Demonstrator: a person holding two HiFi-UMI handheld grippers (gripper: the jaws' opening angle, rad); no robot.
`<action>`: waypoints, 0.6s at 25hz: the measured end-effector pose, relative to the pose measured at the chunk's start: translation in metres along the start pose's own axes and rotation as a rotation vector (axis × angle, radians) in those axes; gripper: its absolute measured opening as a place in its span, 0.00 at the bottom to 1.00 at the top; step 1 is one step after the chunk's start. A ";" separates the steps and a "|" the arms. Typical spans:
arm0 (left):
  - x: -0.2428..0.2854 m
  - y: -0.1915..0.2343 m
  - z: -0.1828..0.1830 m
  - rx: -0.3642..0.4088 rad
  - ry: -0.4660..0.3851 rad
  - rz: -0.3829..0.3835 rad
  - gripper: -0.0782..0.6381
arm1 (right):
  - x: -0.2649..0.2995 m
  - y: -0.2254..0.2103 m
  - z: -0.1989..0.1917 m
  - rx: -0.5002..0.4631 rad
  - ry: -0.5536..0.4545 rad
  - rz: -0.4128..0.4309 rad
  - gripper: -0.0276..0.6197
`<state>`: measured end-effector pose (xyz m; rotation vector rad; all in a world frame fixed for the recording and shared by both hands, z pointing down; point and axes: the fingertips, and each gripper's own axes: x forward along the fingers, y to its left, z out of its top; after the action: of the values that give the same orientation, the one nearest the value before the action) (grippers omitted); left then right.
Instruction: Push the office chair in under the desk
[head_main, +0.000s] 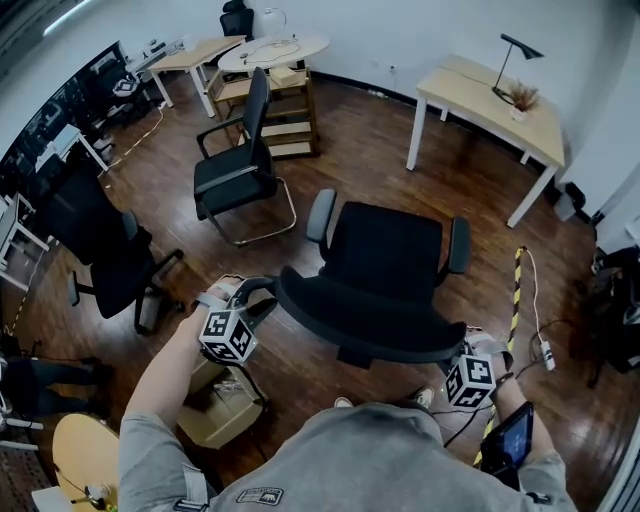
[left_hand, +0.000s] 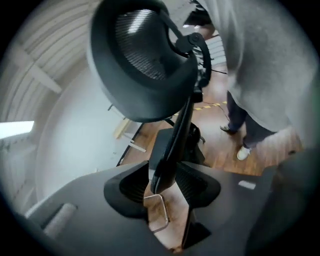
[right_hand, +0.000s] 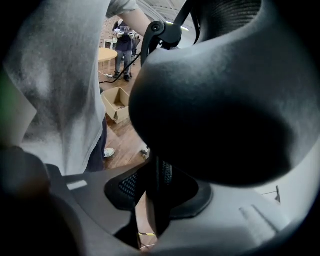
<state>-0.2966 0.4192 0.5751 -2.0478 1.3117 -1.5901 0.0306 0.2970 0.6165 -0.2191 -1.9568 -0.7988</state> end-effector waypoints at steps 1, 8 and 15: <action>0.004 -0.001 0.002 0.062 0.007 -0.040 0.34 | 0.000 0.000 0.001 0.003 0.000 0.000 0.23; 0.033 -0.015 0.000 0.335 0.097 -0.210 0.35 | 0.002 0.003 0.009 0.015 -0.014 0.010 0.23; 0.058 -0.022 -0.017 0.398 0.129 -0.289 0.29 | 0.002 0.003 0.017 0.040 -0.043 0.024 0.24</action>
<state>-0.3003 0.3929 0.6340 -1.9693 0.6752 -1.9464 0.0186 0.3100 0.6139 -0.2370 -2.0045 -0.7445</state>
